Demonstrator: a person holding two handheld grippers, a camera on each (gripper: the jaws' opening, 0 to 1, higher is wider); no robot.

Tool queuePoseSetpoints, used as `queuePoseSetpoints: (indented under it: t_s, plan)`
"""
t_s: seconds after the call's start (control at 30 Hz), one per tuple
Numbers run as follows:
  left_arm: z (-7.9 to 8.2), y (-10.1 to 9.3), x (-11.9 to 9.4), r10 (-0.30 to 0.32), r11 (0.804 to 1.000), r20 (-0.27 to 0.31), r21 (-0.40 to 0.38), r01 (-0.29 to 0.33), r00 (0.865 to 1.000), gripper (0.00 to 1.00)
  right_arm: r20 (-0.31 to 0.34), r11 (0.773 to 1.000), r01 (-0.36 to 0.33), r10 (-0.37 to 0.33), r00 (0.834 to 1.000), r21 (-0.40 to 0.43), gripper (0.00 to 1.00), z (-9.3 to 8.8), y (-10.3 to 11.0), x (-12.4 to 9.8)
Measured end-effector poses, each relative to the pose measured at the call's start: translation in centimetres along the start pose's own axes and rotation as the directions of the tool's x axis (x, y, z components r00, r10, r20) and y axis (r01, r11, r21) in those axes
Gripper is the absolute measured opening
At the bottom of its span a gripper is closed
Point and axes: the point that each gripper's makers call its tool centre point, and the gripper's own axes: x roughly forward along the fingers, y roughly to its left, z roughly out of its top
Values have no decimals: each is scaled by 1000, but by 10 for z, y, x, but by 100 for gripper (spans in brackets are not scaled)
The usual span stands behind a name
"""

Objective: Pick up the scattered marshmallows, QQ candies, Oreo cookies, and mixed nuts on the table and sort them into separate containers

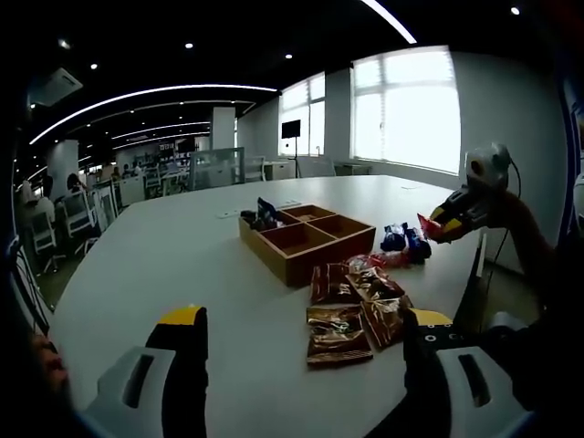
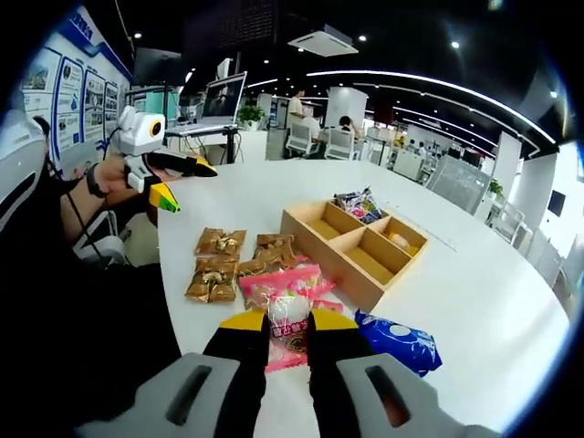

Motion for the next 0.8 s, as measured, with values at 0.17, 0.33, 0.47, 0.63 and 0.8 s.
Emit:
queuePoseSetpoints:
  t_s: [0.17, 0.33, 0.47, 0.63, 0.8]
  plan:
    - [0, -1, 0, -1, 1000, 1, 1, 1, 1000, 92, 17, 1000, 22, -22, 1000, 3, 12, 3, -3, -11]
    - [0, -1, 0, -2, 1000, -1, 0, 2, 1000, 92, 33, 999, 45, -45, 998, 6, 12, 6, -7, -21]
    - [0, -1, 0, -1, 1000, 0, 2, 1, 1000, 92, 38, 998, 57, -57, 998, 7, 12, 7, -10, -26]
    - [0, -2, -1, -3, 1000, 1, 2, 3, 1000, 92, 38, 997, 74, -75, 996, 10, 12, 6, -13, -30]
    - [-1, -1, -1, -3, 1000, 0, 2, 3, 1000, 92, 43, 997, 82, -82, 996, 8, 12, 8, -15, -33]
